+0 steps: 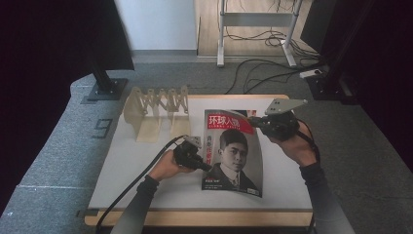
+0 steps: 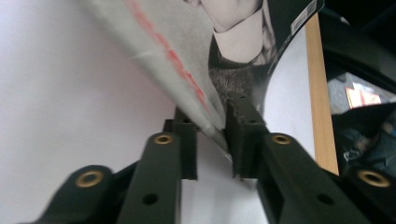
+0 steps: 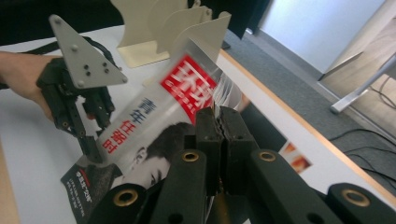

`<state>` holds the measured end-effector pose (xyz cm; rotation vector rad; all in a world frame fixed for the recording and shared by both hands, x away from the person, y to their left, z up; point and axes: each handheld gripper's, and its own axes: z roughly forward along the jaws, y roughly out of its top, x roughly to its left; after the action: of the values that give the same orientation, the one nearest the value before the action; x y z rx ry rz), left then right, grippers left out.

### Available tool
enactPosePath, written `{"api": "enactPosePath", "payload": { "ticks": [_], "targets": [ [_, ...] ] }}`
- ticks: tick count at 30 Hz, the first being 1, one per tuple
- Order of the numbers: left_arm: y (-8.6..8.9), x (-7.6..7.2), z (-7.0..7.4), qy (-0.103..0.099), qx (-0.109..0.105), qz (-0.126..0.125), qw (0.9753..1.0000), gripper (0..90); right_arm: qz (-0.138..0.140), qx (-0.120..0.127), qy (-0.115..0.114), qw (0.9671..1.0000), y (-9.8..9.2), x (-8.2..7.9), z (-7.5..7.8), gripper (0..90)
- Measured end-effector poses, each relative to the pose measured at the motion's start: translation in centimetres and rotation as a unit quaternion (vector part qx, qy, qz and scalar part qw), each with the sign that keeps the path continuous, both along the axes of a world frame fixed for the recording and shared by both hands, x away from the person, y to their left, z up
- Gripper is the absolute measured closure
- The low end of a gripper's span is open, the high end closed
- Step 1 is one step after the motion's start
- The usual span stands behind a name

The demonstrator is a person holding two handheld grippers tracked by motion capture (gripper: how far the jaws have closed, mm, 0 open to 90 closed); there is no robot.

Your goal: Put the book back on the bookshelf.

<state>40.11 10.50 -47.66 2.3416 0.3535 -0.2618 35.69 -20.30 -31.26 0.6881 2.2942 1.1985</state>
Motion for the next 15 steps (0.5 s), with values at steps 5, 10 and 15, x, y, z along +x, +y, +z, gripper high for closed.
{"api": "enactPosePath", "payload": {
  "ticks": [5, 10, 15],
  "targets": [
    [0.7, 0.0, 1.4, -0.058, -0.010, 0.034, 0.9977, 83.7, -0.018, 0.010, -0.004, 0.9998, -1.2, 0.4, 0.5, 86.4],
    [1.0, -0.7, 2.1, -0.131, -0.013, 0.032, 0.9908, 87.0, -0.026, 0.032, -0.010, 0.9991, -2.7, 0.2, 1.6, 86.4],
    [0.9, -1.4, 1.9, -0.146, -0.001, 0.017, 0.9891, 86.8, -0.029, 0.032, -0.005, 0.9991, -3.2, 0.3, 1.2, 86.3]
  ]
}}
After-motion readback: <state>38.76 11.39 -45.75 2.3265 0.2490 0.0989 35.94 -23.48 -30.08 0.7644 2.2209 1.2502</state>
